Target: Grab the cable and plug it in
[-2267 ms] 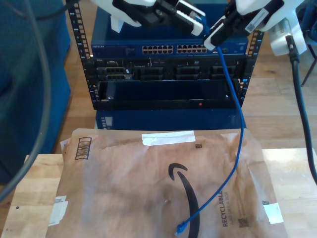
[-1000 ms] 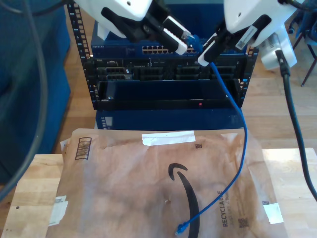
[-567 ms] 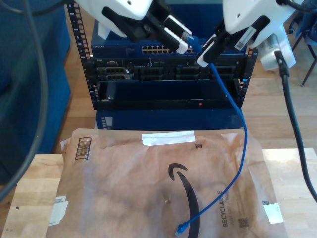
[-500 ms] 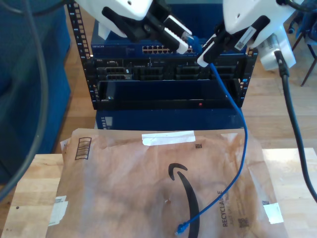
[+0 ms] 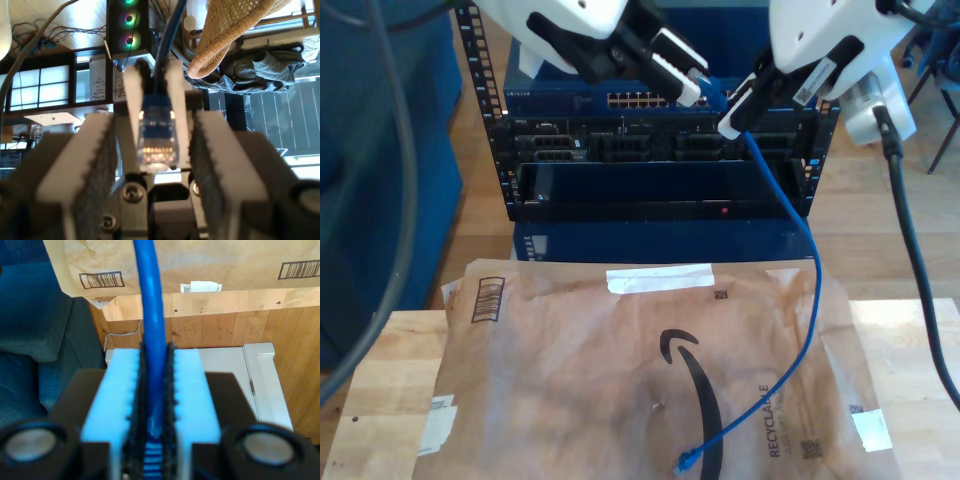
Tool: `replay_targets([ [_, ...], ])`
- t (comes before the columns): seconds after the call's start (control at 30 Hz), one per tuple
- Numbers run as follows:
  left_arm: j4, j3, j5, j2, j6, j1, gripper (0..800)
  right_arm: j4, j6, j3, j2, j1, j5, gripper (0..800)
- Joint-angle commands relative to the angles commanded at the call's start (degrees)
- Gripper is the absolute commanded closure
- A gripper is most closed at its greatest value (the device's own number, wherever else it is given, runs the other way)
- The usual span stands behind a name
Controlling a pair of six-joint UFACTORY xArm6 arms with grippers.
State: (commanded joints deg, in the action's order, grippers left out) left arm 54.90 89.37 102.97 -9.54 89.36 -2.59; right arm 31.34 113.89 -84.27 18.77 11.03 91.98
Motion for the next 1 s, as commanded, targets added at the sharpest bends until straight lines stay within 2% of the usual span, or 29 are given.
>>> replay_targets([
  [0.7,0.09,-0.44,-0.18,0.26,-0.09,-0.35,610,0.09,-0.09,-0.09,-0.26,0.09,0.0,798],
  [0.8,0.09,-0.53,-0.18,0.26,-0.09,-0.35,661,0.09,-0.09,-0.09,-0.26,0.09,0.09,798],
  [0.87,0.09,-0.53,-0.18,0.26,-0.26,-0.35,746,0.09,-0.09,-0.09,-0.26,0.09,0.44,797],
  [0.93,0.09,-0.53,-0.35,0.26,-0.44,-0.35,793,0.09,-0.09,-0.09,-0.26,0.09,0.35,794],
  [0.97,0.09,-0.62,-0.44,0.26,-0.35,-0.35,799,0.18,-0.09,-0.09,-0.26,0.0,0.35,718],
  [1.0,0.09,-0.62,-0.44,0.26,-0.35,-0.35,799,0.26,-0.18,-0.09,-0.26,0.09,0.44,563],
])
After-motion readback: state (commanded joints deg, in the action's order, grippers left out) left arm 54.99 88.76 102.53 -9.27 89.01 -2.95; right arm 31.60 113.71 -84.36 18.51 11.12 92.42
